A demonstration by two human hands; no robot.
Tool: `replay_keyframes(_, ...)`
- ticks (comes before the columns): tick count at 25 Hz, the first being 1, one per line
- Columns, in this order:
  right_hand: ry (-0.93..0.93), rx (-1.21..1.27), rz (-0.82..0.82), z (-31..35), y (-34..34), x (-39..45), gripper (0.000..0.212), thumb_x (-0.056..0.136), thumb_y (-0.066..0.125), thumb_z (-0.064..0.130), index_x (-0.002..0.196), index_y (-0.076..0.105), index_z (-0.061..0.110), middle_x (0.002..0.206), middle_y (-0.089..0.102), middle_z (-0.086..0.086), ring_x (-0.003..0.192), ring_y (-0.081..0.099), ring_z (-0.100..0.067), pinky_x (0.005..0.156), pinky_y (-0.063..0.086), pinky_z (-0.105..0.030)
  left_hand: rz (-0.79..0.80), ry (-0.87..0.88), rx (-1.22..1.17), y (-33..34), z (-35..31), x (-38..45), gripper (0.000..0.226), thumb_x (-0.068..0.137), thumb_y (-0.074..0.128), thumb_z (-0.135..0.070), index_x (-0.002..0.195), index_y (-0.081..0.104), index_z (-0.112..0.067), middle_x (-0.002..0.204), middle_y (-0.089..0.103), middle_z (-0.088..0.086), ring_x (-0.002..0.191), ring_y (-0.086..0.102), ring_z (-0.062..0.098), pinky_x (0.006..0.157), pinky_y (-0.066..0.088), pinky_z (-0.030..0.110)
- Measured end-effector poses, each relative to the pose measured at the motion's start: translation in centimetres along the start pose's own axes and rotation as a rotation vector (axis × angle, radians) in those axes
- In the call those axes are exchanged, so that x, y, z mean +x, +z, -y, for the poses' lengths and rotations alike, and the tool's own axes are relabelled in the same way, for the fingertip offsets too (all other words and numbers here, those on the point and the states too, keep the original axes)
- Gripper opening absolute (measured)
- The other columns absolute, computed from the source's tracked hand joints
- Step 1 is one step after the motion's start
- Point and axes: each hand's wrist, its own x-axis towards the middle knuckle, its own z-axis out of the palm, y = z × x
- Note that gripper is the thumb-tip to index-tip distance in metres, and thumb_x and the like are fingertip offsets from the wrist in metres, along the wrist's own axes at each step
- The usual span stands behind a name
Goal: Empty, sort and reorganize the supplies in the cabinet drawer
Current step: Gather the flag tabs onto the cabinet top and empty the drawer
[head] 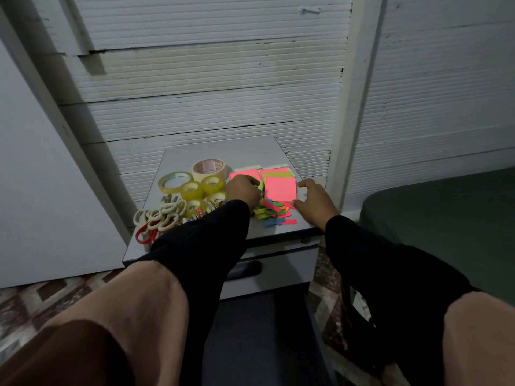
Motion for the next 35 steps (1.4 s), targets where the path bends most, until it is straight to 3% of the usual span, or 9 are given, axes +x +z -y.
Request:
replay_keyframes(5,0.004,0.004,0.004,-0.1,-0.1,-0.1,0.052,0.089,0.061,0.014,0.135,0.038,0.006,0.143,0.036,-0.015,0.126,0.045,-0.026,0.098,0.037,-0.028,0.018,0.080,0.072,0.2,0.2,-0.1,0.031,0.081,0.067,-0.001,0.112,0.066,-0.002,0.113,0.067,0.016,0.104,0.064,0.028,0.088,0.050,0.028)
replay_keyframes(7,0.005,-0.006,-0.013,-0.1,-0.3,0.0,0.056,0.089,0.061,0.015,0.138,0.035,0.006,0.145,0.030,-0.014,0.129,0.041,-0.025,0.103,0.034,-0.028,-0.012,0.103,0.058,0.0,0.2,-0.4,0.013,0.082,0.063,0.002,0.091,0.068,-0.006,0.099,0.070,0.015,0.094,0.068,0.027,0.074,0.048,0.023)
replay_keyframes(10,0.004,-0.020,-0.030,-0.1,-0.5,-0.1,0.061,0.089,0.061,0.015,0.141,0.030,0.006,0.150,0.021,-0.012,0.133,0.036,-0.024,0.106,0.030,-0.027,-0.045,0.127,0.051,-0.5,0.4,-0.4,0.022,0.081,0.064,0.004,0.069,0.057,-0.013,0.084,0.068,0.013,0.084,0.068,0.027,0.066,0.050,0.028)
replay_keyframes(13,0.004,-0.025,-0.027,-0.2,-0.5,-0.1,0.062,0.088,0.064,0.016,0.140,0.031,0.006,0.151,0.018,-0.014,0.133,0.036,-0.025,0.106,0.030,-0.028,-0.005,0.106,0.012,-0.8,0.6,-0.6,0.009,0.078,0.071,0.000,0.086,0.067,-0.002,0.087,0.066,0.017,0.068,0.061,0.026,0.058,0.050,0.034)
replay_keyframes(18,-0.003,-0.029,-0.012,-0.1,-0.2,-0.1,0.057,0.085,0.067,0.017,0.133,0.038,0.006,0.145,0.023,-0.012,0.121,0.047,-0.027,0.094,0.038,-0.026,0.020,0.105,0.057,-1.6,0.5,-0.9,0.038,0.078,0.073,-0.005,0.114,0.063,0.000,0.113,0.064,0.015,0.102,0.063,0.027,0.077,0.049,0.030)
replay_keyframes(22,-0.056,-0.055,-0.004,1.0,-0.5,-1.2,0.057,0.085,0.066,0.013,0.134,0.037,0.004,0.143,0.027,-0.013,0.125,0.041,-0.024,0.076,0.026,-0.009,0.016,0.125,0.047,-2.8,1.1,-2.1,0.040,0.076,0.076,-0.009,0.114,0.064,-0.002,0.112,0.065,0.017,0.103,0.062,0.027,0.089,0.048,0.031)
replay_keyframes(28,-0.168,-0.068,0.067,3.1,-1.6,-5.0,0.052,0.083,0.069,0.010,0.129,0.045,0.005,0.139,0.035,-0.012,0.124,0.043,-0.025,0.094,0.034,-0.020,0.071,0.176,0.022,-5.9,2.3,-7.3,0.035,0.074,0.077,-0.009,0.107,0.067,-0.001,0.098,0.067,0.014,0.091,0.063,0.025,0.077,0.051,0.026)
replay_keyframes(31,-0.174,-0.115,0.129,3.4,-2.1,-7.5,0.048,0.084,0.067,0.010,0.127,0.047,0.007,0.137,0.039,-0.012,0.121,0.046,-0.027,0.086,0.036,-0.022,0.118,0.170,0.026,-7.4,3.7,-11.0,0.035,0.073,0.079,-0.011,0.105,0.068,-0.001,0.091,0.064,0.010,0.089,0.060,0.019,0.071,0.045,0.020)
replay_keyframes(35,-0.187,-0.188,0.222,3.1,-1.9,-11.4,0.045,0.083,0.069,0.015,0.124,0.051,0.011,0.134,0.047,-0.010,0.116,0.051,-0.025,0.080,0.034,-0.020,0.210,0.145,0.116,-8.6,6.8,-16.6,0.039,0.076,0.077,-0.016,0.110,0.066,-0.002,0.106,0.068,0.013,0.101,0.063,0.022,0.079,0.044,0.019)
